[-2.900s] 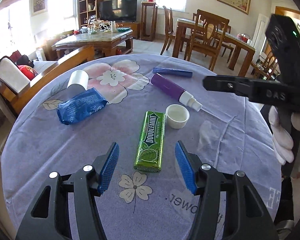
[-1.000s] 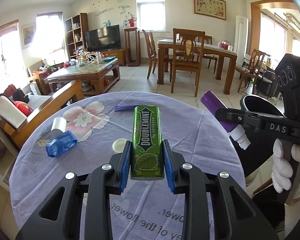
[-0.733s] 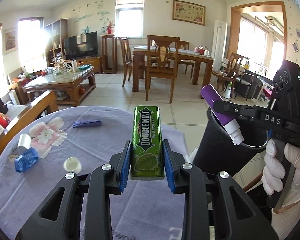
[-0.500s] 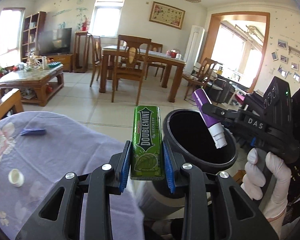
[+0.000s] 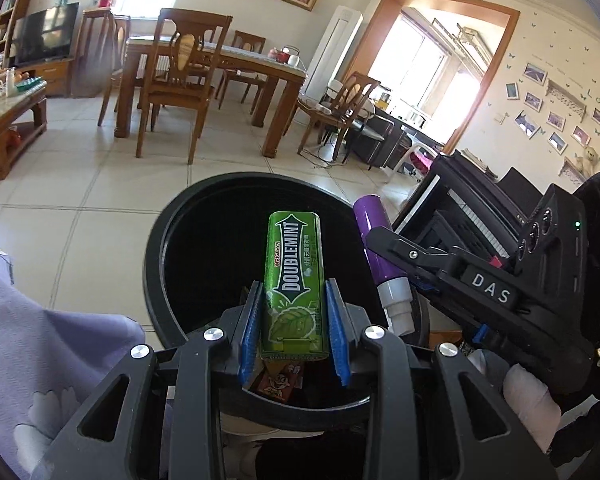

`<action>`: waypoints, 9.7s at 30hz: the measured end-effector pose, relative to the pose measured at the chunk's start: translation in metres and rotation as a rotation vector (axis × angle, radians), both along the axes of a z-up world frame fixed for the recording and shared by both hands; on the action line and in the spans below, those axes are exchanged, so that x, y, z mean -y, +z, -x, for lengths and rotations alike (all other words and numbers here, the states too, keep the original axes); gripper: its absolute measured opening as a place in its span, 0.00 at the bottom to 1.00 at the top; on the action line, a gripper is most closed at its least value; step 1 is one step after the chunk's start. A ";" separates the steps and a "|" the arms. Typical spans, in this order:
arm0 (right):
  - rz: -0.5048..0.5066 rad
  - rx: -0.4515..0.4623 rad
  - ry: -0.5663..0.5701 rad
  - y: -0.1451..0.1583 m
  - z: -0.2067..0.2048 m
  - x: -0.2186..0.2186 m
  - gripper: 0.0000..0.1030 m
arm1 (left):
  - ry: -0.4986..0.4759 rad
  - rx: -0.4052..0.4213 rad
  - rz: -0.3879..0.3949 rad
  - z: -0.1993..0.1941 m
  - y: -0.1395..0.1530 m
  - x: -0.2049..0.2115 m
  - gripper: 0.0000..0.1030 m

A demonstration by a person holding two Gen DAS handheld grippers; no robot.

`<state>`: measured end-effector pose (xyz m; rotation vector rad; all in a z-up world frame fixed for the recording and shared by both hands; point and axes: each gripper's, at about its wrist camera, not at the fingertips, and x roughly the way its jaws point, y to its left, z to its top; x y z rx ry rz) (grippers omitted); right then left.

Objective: Collect trash
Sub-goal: 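Carry the gum pack and purple bottle to the bin and open both grippers, then move both tools back over the table, then grasp the white cup with the left gripper while the right gripper grasps the white bottle cap, then carry the cup and cap to the bin and open both grippers, then grasp the blue wrapper with the left gripper while the right gripper grasps the blue strip, then carry the blue wrapper and strip to the bin and open both grippers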

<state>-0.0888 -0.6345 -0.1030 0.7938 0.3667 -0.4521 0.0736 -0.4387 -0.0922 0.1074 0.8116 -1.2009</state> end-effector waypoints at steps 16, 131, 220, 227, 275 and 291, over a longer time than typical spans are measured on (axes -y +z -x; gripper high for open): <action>-0.077 0.027 -0.040 -0.021 0.004 0.002 0.48 | 0.041 0.066 -0.072 0.008 -0.002 -0.010 0.32; -0.034 0.067 0.068 0.022 -0.003 -0.024 0.37 | 0.105 0.250 0.035 0.020 0.062 -0.071 0.38; 0.706 -0.386 1.197 -0.009 -0.432 -0.385 0.52 | 0.212 0.397 -0.512 -0.227 -0.015 -0.445 0.72; 0.623 -0.400 1.185 -0.017 -0.437 -0.374 0.36 | 0.227 0.243 -0.429 -0.235 -0.018 -0.455 0.45; 0.117 0.104 0.222 0.047 0.011 -0.079 0.12 | 0.044 0.050 0.103 0.002 0.030 -0.093 0.37; -0.055 0.013 -0.079 -0.017 0.060 0.015 0.13 | -0.026 0.107 -0.063 0.021 -0.011 0.009 0.38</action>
